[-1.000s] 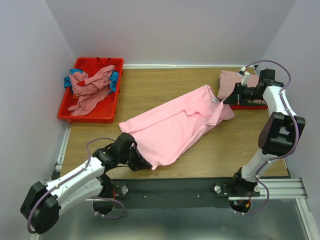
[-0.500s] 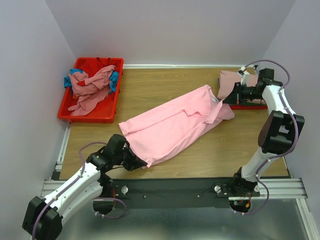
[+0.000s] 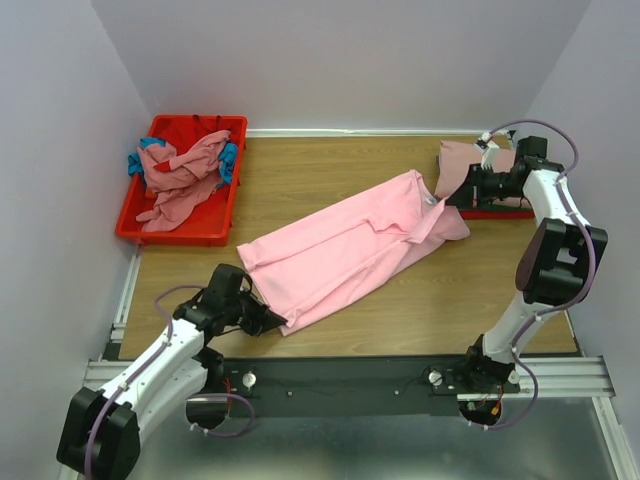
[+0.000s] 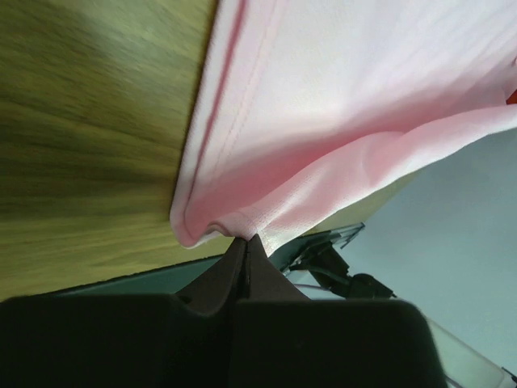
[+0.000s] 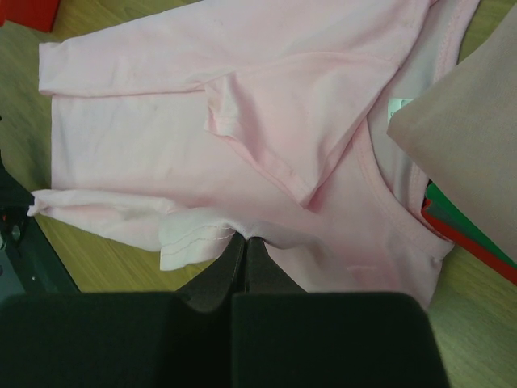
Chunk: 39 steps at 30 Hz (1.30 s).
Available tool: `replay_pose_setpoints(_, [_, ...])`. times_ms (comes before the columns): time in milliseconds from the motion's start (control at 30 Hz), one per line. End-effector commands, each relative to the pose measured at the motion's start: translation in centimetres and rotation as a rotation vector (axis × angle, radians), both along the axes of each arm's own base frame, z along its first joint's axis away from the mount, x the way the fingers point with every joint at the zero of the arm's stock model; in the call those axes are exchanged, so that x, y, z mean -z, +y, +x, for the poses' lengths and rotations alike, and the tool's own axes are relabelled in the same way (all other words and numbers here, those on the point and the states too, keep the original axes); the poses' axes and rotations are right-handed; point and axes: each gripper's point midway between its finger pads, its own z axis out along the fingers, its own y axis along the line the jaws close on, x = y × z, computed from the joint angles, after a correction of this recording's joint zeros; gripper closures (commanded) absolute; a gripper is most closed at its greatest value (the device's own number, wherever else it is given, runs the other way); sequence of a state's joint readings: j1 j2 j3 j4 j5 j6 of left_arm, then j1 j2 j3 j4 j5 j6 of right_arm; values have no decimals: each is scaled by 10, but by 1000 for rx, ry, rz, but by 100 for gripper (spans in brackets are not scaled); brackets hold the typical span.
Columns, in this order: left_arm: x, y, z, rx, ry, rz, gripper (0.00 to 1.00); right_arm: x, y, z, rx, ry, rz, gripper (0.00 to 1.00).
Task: Fold and stack the t-shirts
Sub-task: Fold the tshirt
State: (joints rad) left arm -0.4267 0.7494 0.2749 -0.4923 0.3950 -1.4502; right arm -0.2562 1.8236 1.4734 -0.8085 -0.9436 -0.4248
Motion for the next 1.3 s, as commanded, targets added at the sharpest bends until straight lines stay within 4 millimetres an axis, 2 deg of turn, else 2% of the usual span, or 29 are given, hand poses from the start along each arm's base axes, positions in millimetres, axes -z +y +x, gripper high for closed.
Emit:
replay_pose_setpoints(0, [-7, 2, 13, 19, -54, 2, 100, -3, 0, 13, 2, -24, 4, 100])
replay_pose_setpoints(200, [-10, 11, 27, -1, -76, 30, 100, -2, 7, 18, -14, -27, 7, 100])
replay_pose_setpoints(833, [-8, 24, 52, -5, -102, 88, 100, 0, 18, 34, -32, -42, -12, 100])
replay_pose_setpoints(1267, [0, 35, 56, -20, -99, 109, 100, 5, 21, 38, -34, -42, -29, 100])
